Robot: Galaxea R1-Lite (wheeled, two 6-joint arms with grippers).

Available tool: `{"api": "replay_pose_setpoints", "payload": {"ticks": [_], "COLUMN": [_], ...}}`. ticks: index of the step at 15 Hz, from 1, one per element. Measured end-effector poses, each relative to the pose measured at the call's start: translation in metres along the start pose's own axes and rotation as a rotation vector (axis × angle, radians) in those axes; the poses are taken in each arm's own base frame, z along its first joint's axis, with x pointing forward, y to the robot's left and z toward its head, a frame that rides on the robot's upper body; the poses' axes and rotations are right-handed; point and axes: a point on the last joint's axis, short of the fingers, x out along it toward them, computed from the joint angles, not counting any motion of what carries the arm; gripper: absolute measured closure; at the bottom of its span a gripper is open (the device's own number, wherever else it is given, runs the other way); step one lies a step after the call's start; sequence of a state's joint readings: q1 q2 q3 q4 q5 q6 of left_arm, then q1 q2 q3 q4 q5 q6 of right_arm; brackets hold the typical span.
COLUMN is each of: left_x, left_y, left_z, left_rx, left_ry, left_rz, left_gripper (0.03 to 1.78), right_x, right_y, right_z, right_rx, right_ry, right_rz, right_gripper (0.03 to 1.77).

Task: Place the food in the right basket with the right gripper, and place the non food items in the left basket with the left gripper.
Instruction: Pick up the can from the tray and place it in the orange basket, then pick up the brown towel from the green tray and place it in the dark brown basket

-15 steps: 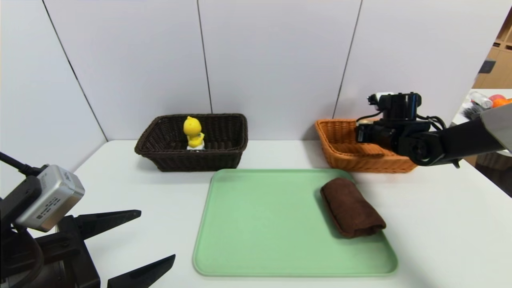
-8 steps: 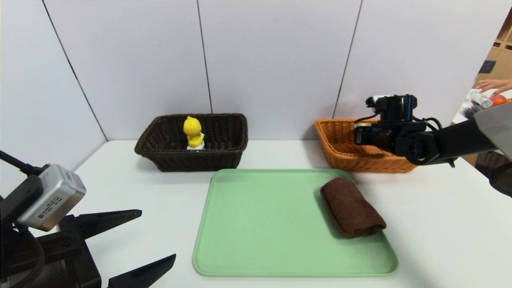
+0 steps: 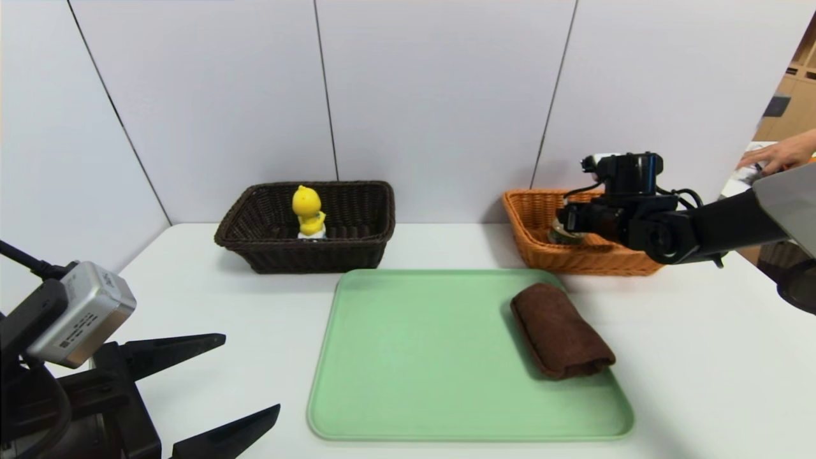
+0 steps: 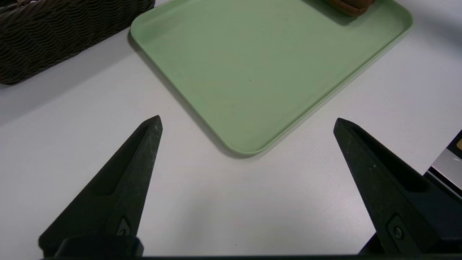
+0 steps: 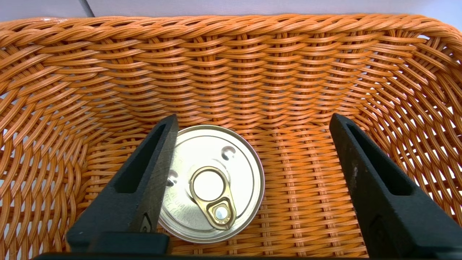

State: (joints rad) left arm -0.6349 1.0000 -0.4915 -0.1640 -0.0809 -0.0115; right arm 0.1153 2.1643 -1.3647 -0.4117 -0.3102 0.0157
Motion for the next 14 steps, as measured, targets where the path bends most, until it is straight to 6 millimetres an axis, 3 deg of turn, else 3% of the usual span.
{"api": "replay_pose_setpoints", "payload": {"ticks": [3, 6, 11, 14], "left_x": [-0.001, -0.001, -0.002, -0.003], "left_y": [0.0, 0.0, 0.0, -0.001], "left_z": [0.002, 0.004, 0.009, 0.013], "left_rx": [0.001, 0.001, 0.003, 0.021], "left_ry": [-0.007, -0.017, -0.038, -0.05], "left_rz": [-0.001, 0.0, -0.002, -0.004], "left_gripper": [0.12, 0.12, 0.12, 0.12], "right_x": [-0.008, -0.033, -0.106, -0.149], "right_y": [-0.002, -0.006, -0.013, -0.023], "right_z": [0.008, 0.026, 0.052, 0.054], "right_rx": [0.004, 0.02, 0.059, 0.065], "right_ry": [-0.012, -0.013, -0.011, -0.034], "right_rz": [0.002, 0.029, 0.094, 0.113], "right_gripper": [0.26, 0.21, 0.15, 0.13]}}
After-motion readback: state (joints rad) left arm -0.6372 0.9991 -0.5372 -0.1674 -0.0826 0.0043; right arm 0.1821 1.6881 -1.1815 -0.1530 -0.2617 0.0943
